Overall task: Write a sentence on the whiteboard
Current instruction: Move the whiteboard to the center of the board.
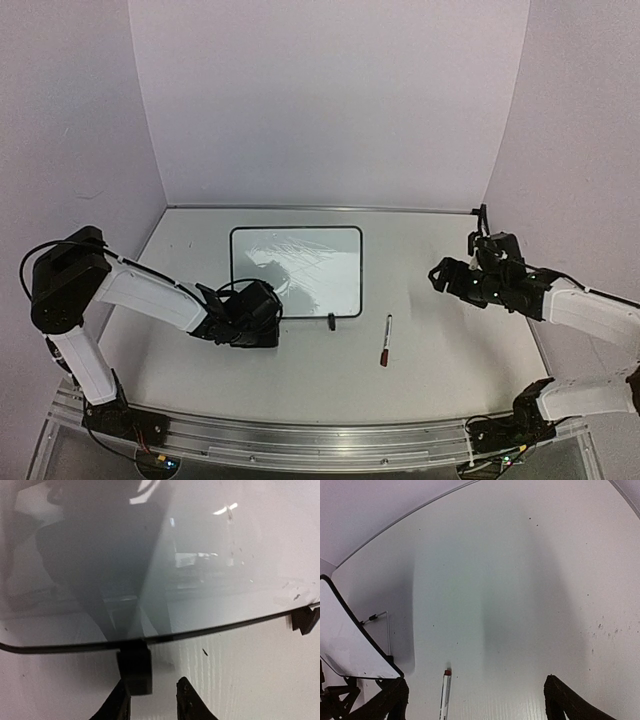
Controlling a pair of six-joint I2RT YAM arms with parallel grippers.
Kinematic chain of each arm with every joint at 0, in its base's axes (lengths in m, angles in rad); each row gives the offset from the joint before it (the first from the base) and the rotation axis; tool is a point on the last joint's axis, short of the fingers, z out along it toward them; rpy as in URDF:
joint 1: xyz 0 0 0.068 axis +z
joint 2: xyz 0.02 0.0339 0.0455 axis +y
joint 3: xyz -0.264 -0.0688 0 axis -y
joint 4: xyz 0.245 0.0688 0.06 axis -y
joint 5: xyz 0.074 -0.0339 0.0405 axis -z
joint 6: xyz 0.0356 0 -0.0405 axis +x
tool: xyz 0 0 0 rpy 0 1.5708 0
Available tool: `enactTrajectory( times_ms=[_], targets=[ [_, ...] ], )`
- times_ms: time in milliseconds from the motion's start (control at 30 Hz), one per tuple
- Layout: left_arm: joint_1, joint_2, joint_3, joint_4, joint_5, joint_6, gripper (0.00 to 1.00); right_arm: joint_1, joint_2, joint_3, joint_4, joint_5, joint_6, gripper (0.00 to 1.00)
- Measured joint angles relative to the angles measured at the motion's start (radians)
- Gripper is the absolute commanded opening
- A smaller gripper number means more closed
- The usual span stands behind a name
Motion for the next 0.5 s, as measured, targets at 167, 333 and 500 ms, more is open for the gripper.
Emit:
enactTrajectory(
  times_ms=[167,333,500],
  targets=[
    [-0.014,-0.048,-0.032,-0.007,0.053,-0.005,0.65,0.116,0.077,0.061,-0.084,0.085,0.064,0.81],
    [-0.014,-0.162,-0.094,-0.027,0.070,0.000,0.82,0.227,0.209,0.159,-0.158,0.137,0.111,0.71],
    [-0.013,-0.336,-0.122,-0.088,0.070,0.045,0.91,0.288,0.325,0.227,-0.190,0.144,0.156,0.63]
  ],
)
